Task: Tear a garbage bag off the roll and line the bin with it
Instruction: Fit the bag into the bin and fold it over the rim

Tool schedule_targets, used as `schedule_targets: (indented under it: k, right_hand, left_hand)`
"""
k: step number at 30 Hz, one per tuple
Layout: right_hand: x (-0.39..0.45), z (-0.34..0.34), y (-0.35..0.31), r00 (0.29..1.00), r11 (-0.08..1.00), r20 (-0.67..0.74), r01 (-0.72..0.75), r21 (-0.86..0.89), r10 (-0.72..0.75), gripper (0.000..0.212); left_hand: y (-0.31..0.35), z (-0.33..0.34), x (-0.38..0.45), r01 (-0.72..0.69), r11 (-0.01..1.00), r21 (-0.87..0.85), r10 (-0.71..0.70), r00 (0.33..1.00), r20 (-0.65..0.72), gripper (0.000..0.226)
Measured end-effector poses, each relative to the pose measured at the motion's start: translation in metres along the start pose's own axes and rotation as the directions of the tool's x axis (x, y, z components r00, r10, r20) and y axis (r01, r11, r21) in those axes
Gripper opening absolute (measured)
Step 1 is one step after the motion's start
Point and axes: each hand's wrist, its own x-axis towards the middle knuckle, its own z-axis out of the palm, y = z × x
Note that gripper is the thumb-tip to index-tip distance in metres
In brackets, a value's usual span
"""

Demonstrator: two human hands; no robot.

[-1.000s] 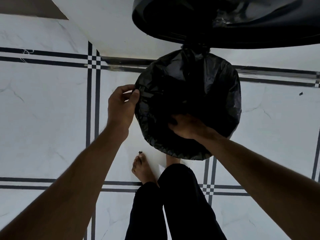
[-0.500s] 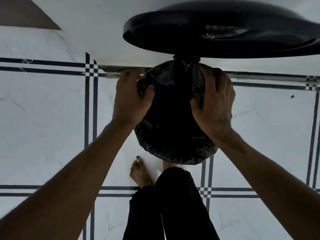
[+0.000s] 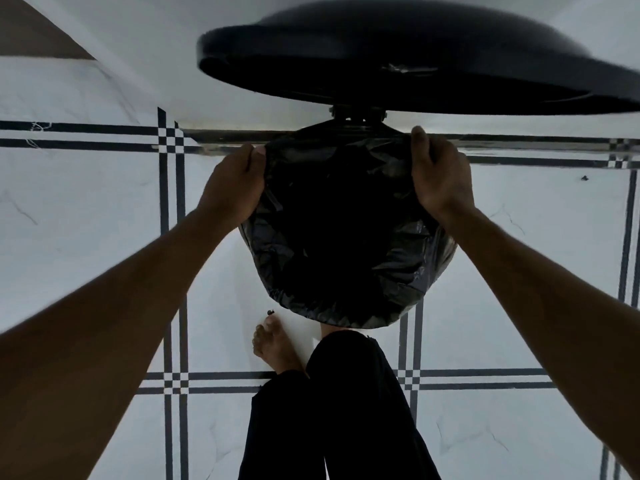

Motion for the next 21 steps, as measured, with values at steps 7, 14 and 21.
schedule_targets:
  k: [7,14,21]
  right_hand:
    - [0.011,-0.004,0.001,0.952,0.871,0.130,-0.308,0.384,0.279,0.046]
    - [-0.035,-0.014,0.008,0.928,0.997,-0.370,0.063,0.042,-0.043,0.032]
    - [-0.055,0.005,0.006,0.981,0.994,-0.158,0.103,-0.040,-0.108,0.049]
  left_hand:
    - [0.003,-0.003,0.003,0.375,0.795,-0.477,-0.346,0.926,0.152,0.025]
    - [0.007,0.003,-0.019,0.081,0.980,-0.184,-0.139,0.934,-0.330,0.025]
    - [0.024,0.021,-0.017,-0.038,0.999,0.030,0.043,0.982,-0.185,0.030]
